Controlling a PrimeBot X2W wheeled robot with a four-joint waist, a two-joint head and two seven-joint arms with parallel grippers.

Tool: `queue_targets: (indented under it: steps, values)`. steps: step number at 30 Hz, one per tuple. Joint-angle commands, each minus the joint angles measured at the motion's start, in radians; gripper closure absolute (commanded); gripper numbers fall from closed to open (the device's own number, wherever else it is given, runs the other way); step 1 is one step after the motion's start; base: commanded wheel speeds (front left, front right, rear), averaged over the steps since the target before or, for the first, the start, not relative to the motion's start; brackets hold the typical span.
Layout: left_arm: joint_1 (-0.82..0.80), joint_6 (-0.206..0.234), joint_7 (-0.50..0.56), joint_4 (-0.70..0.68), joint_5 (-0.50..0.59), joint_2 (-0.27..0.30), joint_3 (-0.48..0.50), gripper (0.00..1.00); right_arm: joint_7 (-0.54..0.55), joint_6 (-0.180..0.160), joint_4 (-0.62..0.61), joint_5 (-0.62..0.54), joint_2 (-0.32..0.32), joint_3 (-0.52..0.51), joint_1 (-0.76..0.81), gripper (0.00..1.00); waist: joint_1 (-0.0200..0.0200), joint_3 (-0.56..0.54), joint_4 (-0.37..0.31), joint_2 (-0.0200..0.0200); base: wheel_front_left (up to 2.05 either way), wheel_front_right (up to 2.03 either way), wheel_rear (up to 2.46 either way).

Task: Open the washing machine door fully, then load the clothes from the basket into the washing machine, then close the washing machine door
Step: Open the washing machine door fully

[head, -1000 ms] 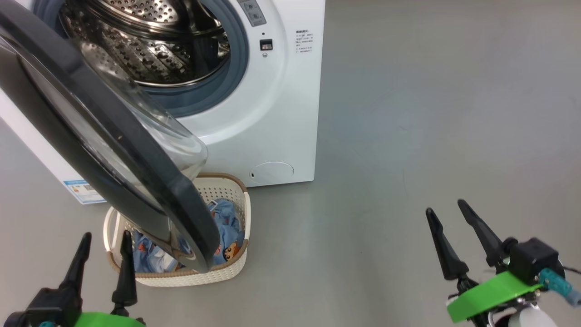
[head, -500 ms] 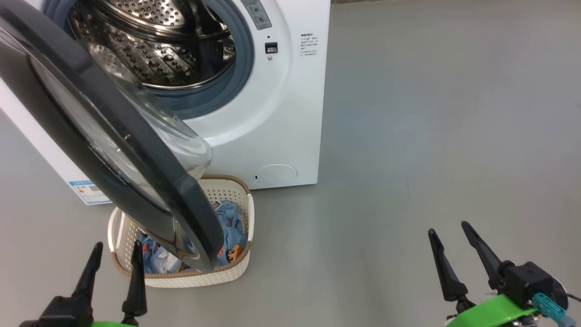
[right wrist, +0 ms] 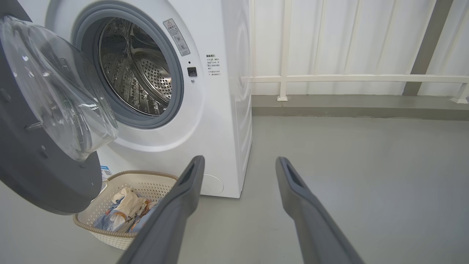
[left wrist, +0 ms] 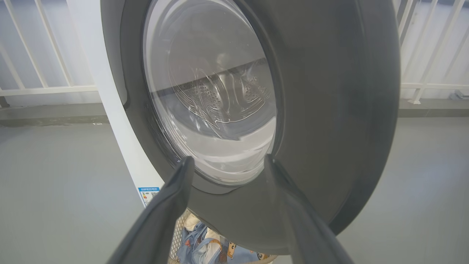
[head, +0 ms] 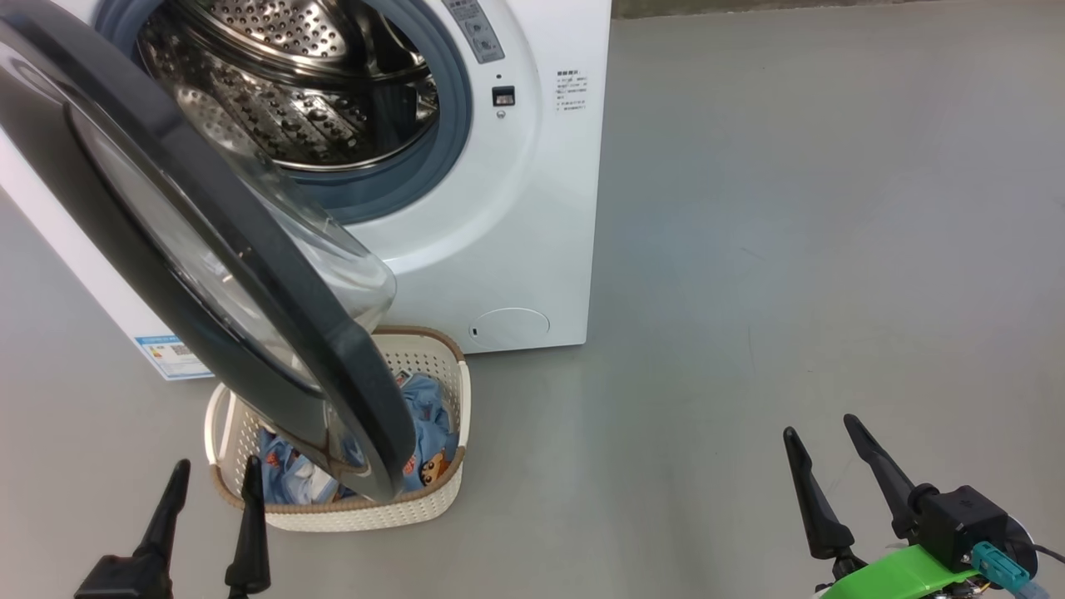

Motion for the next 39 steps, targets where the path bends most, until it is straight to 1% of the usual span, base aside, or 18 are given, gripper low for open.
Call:
queue_targets:
  steps: [1,15,20,21,28,32,35,39]
  values:
    - [-0.009,0.007,-0.006,-0.019,-0.004,0.008,0.028,0.00,-0.012,0.001,-0.019,-0.002,-0.014,0.028,0.000,0.00,0.0000,-0.001,0.002,-0.0001,0.00,0.00,0.00]
    - [-0.010,0.006,-0.006,-0.022,-0.005,0.007,0.026,0.00,-0.012,0.001,-0.016,-0.006,-0.015,0.024,0.004,0.00,0.0000,-0.001,0.009,-0.0001,0.00,0.00,0.00]
    - [-0.009,-0.001,-0.006,-0.010,-0.013,0.007,0.021,0.00,-0.012,0.001,-0.013,-0.005,-0.018,0.025,0.001,0.00,0.0000,0.003,0.010,-0.0001,0.00,0.00,0.00]
    - [-0.010,-0.003,-0.006,-0.009,-0.019,0.007,0.020,1.00,-0.012,0.001,-0.011,-0.001,-0.016,0.024,0.000,0.00,0.0000,0.005,0.010,-0.0001,0.00,0.00,0.00]
    - [-0.014,-0.007,-0.006,-0.016,-0.019,0.007,0.023,1.00,-0.012,0.001,-0.006,0.002,-0.020,0.026,-0.006,0.00,0.0000,0.009,0.008,-0.0001,0.00,0.00,0.00]
    - [-0.028,-0.008,-0.006,-0.044,-0.037,0.007,0.034,1.00,-0.012,0.001,-0.006,0.004,-0.018,0.020,-0.009,0.00,0.0000,0.011,0.011,-0.0001,0.00,0.00,0.00]
    - [-0.054,-0.010,-0.006,-0.099,-0.038,0.007,0.045,1.00,-0.012,0.001,0.004,0.006,-0.018,0.015,-0.008,0.00,0.0000,0.012,0.016,-0.0001,0.00,0.00,0.00]
    - [-0.111,-0.018,-0.006,-0.225,-0.029,0.007,0.042,1.00,-0.012,0.001,0.014,0.003,-0.018,0.009,-0.009,0.00,0.0000,0.013,0.022,-0.0001,0.00,0.00,0.00]
